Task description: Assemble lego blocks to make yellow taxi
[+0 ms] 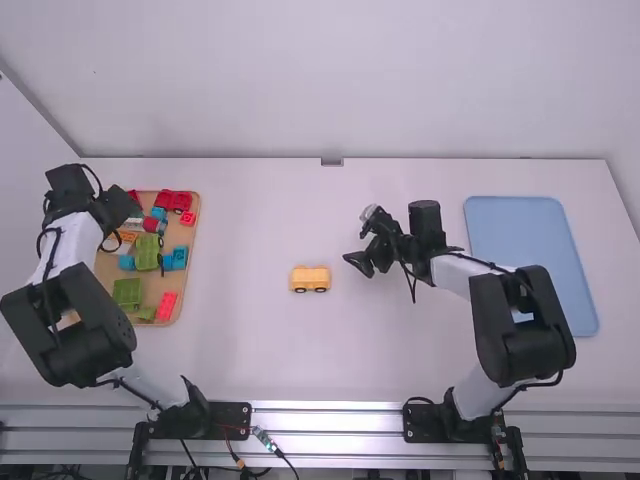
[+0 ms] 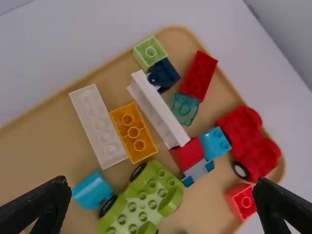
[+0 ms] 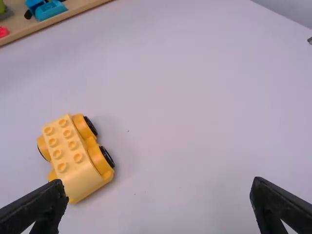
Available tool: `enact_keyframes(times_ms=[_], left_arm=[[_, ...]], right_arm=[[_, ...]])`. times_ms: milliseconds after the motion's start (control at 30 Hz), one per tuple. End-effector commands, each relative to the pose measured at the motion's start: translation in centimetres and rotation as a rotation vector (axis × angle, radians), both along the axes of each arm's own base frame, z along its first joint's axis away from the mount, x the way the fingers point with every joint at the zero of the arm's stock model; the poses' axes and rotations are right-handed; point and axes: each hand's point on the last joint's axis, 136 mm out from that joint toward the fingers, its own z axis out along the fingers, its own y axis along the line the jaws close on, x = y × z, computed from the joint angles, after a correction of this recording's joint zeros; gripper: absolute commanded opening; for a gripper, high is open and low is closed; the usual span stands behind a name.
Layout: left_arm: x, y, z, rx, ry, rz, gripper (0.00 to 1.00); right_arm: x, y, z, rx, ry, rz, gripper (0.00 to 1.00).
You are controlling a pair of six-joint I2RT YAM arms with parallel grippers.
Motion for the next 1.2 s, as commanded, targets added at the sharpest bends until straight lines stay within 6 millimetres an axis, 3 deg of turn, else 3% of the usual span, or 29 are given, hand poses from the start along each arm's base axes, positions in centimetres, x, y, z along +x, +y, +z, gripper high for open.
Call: enact_keyframes(times_ms=[0, 167, 333, 533, 733, 800, 867, 1067, 1167], left_arm=[[-0.1, -0.4, -1.1, -0.078, -0.02, 0.059, 0.99], [-0.1, -0.1, -3.1, -0.122, 0.012, 0.11, 0.99], [0.0, 0.7, -3.8, -0.143, 0.085, 0.148, 0.99], [2.2, 2.1, -4.4, -0.199, 0.164, 0.167, 0.99], [4.4, 1.8, -7.6, -0.327, 0.247, 0.132, 0.96], [4.3, 1.8, -8.3, -0.35, 0.278, 0.152, 0.92], [3.8, 2.1, -8.6, -0.346, 0.319, 0.184, 0.81], [3.0, 2.6, -8.6, -0.317, 0.345, 0.228, 0.83], [2.7, 2.8, -8.7, -0.326, 0.349, 0.235, 0.78]], right_arm=[[-0.1, 0.1, 1.1, 0.014, -0.02, 0.003, 0.99], [-0.1, 0.1, 1.1, 0.014, -0.02, 0.004, 0.99], [-0.1, 0.1, 1.1, 0.014, -0.02, 0.003, 0.99], [-0.2, 0.1, 1.1, 0.013, -0.016, 0.003, 0.99], [-0.1, 0.0, 1.0, 0.009, -0.018, -0.001, 0.99], [0.1, -0.1, 0.9, -0.002, -0.019, -0.014, 0.99], [0.4, -0.4, 0.7, -0.01, -0.007, -0.047, 0.99], [0.8, -0.8, 0.5, -0.021, 0.005, -0.083, 0.99], [0.8, -0.8, 0.5, -0.022, 0.004, -0.082, 0.99]])
